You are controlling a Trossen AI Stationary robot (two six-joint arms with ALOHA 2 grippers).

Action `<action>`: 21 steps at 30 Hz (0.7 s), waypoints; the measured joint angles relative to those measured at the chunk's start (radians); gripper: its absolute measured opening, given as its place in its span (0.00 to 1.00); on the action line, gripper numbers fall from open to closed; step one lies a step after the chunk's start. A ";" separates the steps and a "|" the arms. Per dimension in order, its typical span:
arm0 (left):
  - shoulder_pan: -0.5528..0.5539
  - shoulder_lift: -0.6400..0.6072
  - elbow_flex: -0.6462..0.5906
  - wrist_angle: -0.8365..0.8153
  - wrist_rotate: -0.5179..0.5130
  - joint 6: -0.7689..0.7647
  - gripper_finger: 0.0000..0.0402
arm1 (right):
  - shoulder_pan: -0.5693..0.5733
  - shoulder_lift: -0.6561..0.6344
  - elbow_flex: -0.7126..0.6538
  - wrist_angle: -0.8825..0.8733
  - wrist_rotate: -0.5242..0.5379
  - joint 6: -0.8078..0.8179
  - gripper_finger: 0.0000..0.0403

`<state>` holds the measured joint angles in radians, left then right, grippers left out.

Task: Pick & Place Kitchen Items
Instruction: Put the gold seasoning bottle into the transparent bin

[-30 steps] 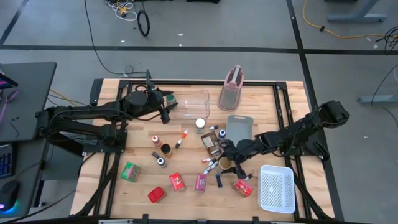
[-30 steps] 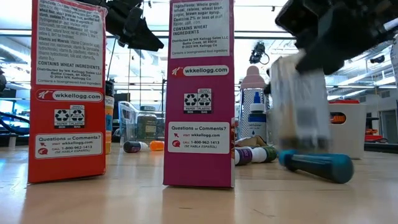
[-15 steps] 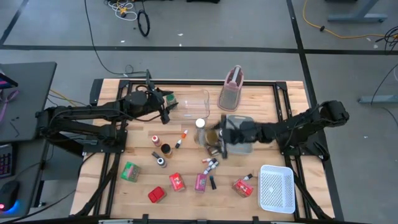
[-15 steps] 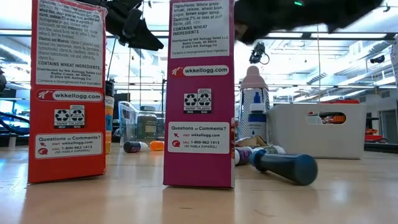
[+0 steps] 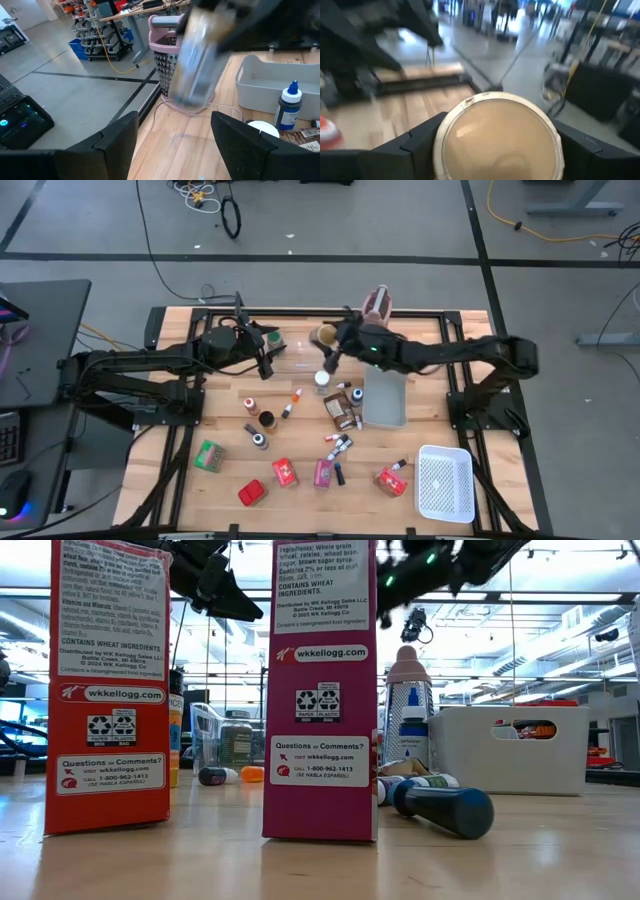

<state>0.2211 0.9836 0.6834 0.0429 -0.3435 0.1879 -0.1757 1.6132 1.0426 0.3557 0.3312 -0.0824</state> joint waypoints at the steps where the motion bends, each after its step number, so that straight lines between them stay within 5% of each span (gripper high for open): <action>1: 0.000 0.000 0.000 0.000 0.000 0.000 0.65 | -0.016 0.030 0.011 -0.012 -0.003 0.006 0.71; 10: 0.000 0.000 0.000 -0.006 0.000 0.000 0.65 | -0.119 0.211 0.044 -0.044 -0.009 0.118 0.72; 21: 0.000 0.000 0.000 -0.010 0.001 0.000 0.65 | -0.144 0.247 0.044 -0.065 -0.014 0.153 0.72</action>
<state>0.2211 0.9835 0.6834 0.0330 -0.3429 0.1879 -0.3199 1.8606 1.0870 0.2911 0.3170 0.0710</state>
